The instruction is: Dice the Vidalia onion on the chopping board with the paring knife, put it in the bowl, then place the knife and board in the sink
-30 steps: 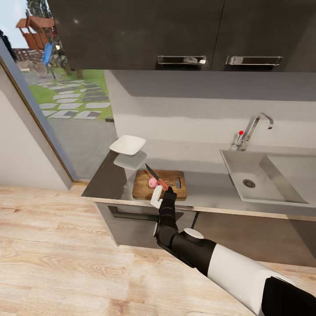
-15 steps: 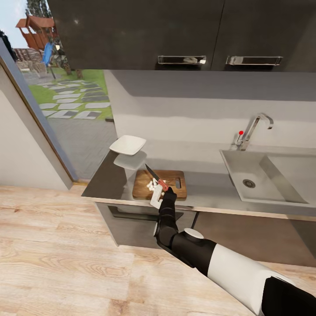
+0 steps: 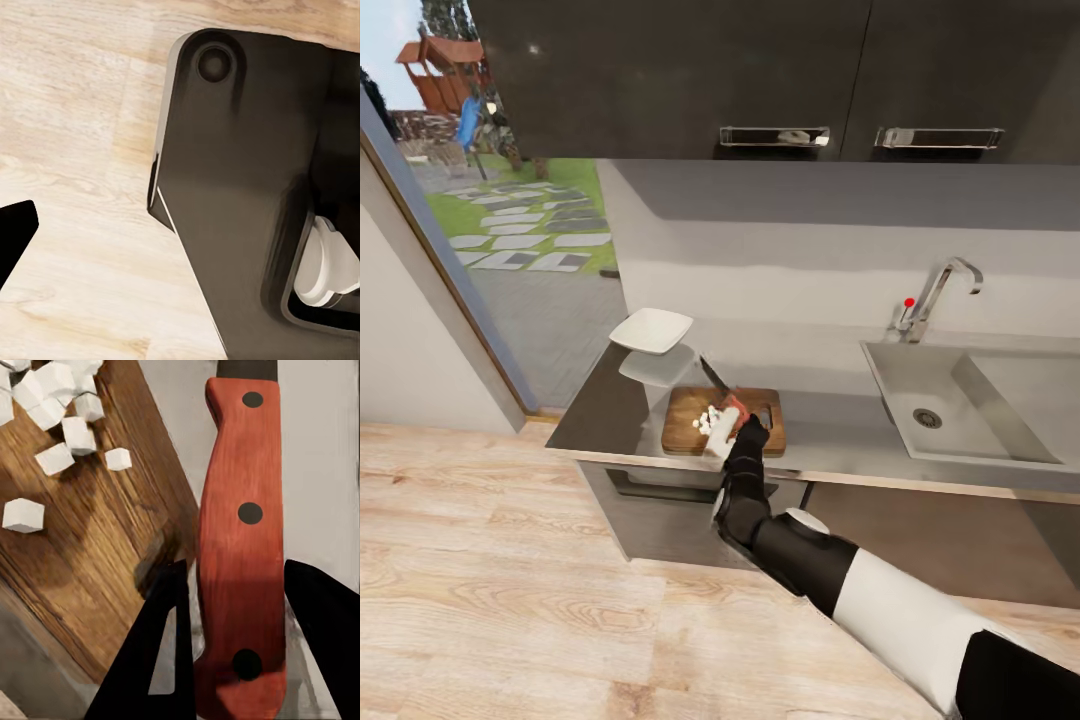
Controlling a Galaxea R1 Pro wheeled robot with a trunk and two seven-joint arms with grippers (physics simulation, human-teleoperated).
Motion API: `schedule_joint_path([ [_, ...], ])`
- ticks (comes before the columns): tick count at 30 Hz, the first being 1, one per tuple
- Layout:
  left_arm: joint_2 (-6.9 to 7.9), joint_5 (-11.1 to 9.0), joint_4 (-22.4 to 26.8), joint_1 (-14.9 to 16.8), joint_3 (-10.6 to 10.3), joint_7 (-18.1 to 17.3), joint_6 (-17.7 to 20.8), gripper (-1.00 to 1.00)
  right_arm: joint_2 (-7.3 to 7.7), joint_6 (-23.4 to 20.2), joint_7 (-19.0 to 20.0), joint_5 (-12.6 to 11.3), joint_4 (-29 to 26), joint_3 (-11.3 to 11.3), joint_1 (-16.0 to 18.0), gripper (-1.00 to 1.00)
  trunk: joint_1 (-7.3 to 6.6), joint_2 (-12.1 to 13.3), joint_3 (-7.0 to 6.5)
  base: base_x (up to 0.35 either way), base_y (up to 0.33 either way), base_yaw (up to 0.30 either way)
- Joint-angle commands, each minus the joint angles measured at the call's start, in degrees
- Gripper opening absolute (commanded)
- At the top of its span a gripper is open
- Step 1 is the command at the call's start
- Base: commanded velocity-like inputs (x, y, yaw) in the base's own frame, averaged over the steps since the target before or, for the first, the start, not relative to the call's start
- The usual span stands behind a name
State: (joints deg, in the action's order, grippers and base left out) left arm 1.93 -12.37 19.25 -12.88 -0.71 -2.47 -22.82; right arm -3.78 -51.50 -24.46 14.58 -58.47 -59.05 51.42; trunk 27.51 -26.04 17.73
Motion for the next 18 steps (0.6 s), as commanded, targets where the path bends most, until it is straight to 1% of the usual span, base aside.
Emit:
schedule_joint_path([
  [1, 0.01, -0.55, 0.1, -0.04, -0.08, -0.26, -0.03, 1.0, -0.03, -0.17, -0.33, -0.43, -1.02, 2.99, 0.08, -1.0, 0.03, -0.09, 0.09, 0.0, 0.0, 0.0],
  [3, 0.0, -0.55, 0.09, -0.04, -0.08, -0.26, -0.03, 1.0, 0.01, -0.04, -0.21, -0.52, -4.02, 10.23, 0.08, -1.0, 0.03, -0.09, 0.09, 0.0, 0.0, 0.0],
  [5, 0.0, -0.55, 0.09, -0.04, -0.08, -0.26, -0.03, 1.0, 0.09, 0.02, 1.63, -0.62, -7.95, 17.41, 0.08, -1.0, 0.03, -0.09, 0.09, 0.0, 0.0, 0.0],
  [6, 0.0, -0.55, 0.08, -0.04, -0.08, -0.26, -0.03, 1.0, 0.15, 0.01, 3.81, -0.62, -9.85, 20.69, 0.08, -1.0, 0.03, -0.09, 0.09, 0.0, 0.0, 0.0],
  [7, 0.0, -0.55, 0.08, -0.04, -0.08, -0.26, -0.03, 1.0, 0.23, -0.01, 6.78, -0.56, -11.59, 23.79, 0.08, -1.0, 0.03, -0.09, 0.09, 0.0, 0.0, 0.0],
  [9, 0.0, -0.55, 0.08, -0.04, -0.08, -0.26, -0.03, 1.0, 0.66, -0.12, 13.77, -0.36, -14.42, 30.02, 0.08, -1.0, 0.03, -0.09, 0.09, 0.0, 0.0, 0.0],
  [10, 0.0, -0.55, 0.08, -0.04, -0.08, -0.26, -0.03, 1.0, 0.86, -0.15, 15.45, -0.32, -14.96, 31.66, 0.08, -1.0, 0.03, -0.09, 0.09, 0.0, 0.0, 0.0],
  [12, 0.0, -0.55, 0.08, -0.04, -0.08, -0.26, -0.03, 1.0, 2.05, -0.25, 21.17, -0.26, -16.65, 38.33, 0.08, -1.0, 0.03, -0.09, 0.09, 0.0, 0.0, 0.0],
  [13, 0.0, -0.55, 0.03, -0.04, -0.08, -0.26, -0.03, 1.0, 3.18, -0.33, 24.43, -0.26, -17.62, 42.63, 0.08, -1.0, 0.03, -0.09, 0.09, 0.0, 0.0, 0.0],
  [15, 0.0, -0.55, -0.21, -0.04, -0.08, -0.26, -0.03, 1.0, 4.84, -0.43, 28.27, -0.35, -18.4, 46.88, 0.08, -1.0, 0.03, -0.09, 0.09, 0.0, 0.0, 0.0],
  [16, 0.0, -0.55, -0.32, -0.04, -0.08, -0.26, -0.03, 1.0, 5.92, -0.47, 30.32, -0.38, -18.6, 48.37, 0.08, -1.0, 0.03, -0.09, 0.09, 0.0, 0.0, 0.0],
  [17, 0.0, -0.55, -0.47, -0.04, -0.08, -0.26, -0.03, 1.0, 7.73, -0.5, 33.56, -0.4, -18.77, 49.89, 0.08, -1.0, 0.03, -0.09, 0.09, 0.0, 0.0, 0.0],
  [18, 0.0, -0.55, -0.52, -0.04, -0.08, -0.27, -0.03, 1.0, 8.94, -0.51, 35.59, -0.38, -18.84, 50.5, 0.08, -1.0, 0.03, -0.09, 0.09, 0.0, 0.0, 0.0],
])
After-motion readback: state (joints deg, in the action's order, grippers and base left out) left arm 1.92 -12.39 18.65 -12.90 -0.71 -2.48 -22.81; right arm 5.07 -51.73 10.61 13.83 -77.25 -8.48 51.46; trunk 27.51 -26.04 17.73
